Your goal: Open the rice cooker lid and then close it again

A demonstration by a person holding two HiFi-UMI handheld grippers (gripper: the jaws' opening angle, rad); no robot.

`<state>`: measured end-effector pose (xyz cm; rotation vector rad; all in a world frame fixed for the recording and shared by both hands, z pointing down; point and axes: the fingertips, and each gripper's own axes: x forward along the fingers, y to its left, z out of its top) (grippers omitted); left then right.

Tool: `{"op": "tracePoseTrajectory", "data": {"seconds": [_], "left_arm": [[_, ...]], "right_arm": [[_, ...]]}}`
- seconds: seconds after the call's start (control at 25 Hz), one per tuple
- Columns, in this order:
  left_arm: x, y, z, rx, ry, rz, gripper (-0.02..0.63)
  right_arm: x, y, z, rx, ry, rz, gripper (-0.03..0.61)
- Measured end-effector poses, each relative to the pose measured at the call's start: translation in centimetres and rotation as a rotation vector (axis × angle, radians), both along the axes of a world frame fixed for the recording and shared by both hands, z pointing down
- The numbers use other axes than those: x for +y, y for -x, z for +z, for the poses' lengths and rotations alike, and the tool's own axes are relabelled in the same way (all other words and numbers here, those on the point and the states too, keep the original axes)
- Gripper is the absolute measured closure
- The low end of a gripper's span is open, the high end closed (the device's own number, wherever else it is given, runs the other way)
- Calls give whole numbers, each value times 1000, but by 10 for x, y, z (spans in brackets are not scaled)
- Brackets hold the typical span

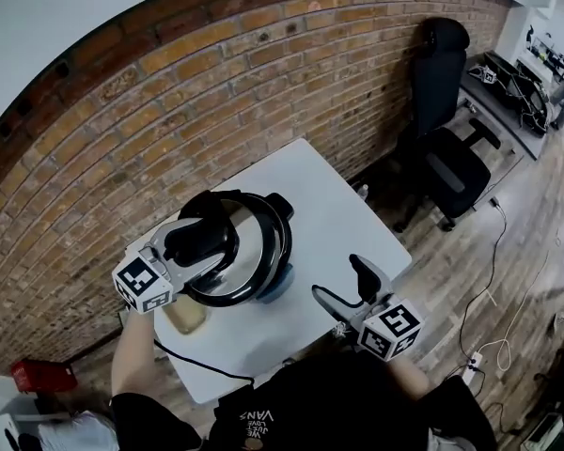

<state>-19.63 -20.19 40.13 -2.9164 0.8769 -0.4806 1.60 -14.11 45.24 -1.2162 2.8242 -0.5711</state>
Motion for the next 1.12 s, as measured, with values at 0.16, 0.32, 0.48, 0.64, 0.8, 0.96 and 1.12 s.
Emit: {"op": "tracePoseTrajectory", "data": {"seconds": [0.16,0.32,0.48,0.64,0.8,0.96,1.12], "left_arm": [[-8,-14,11,-46,6,70,337],[-18,-20,21,-80,10,101,337],[-23,-23,27,-125,9,140,337],[-24,-27,31,-129,20,192,337],[-26,-28,37,-143,40,238,337],[-29,-32,46,-154,69,270,337],[-28,-34,49,-172,80,303,336]], "right_arm": [[-6,-10,3,3,2,19,150],[-11,-16,4,17,4,27,150],[-12,-23,7,22,13,43,150],[-14,-22,10,21,20,48,150],[-17,-17,9,25,21,42,150],[-21,-16,7,34,22,47,150],[-23,-20,7,35,21,61,150]]}}
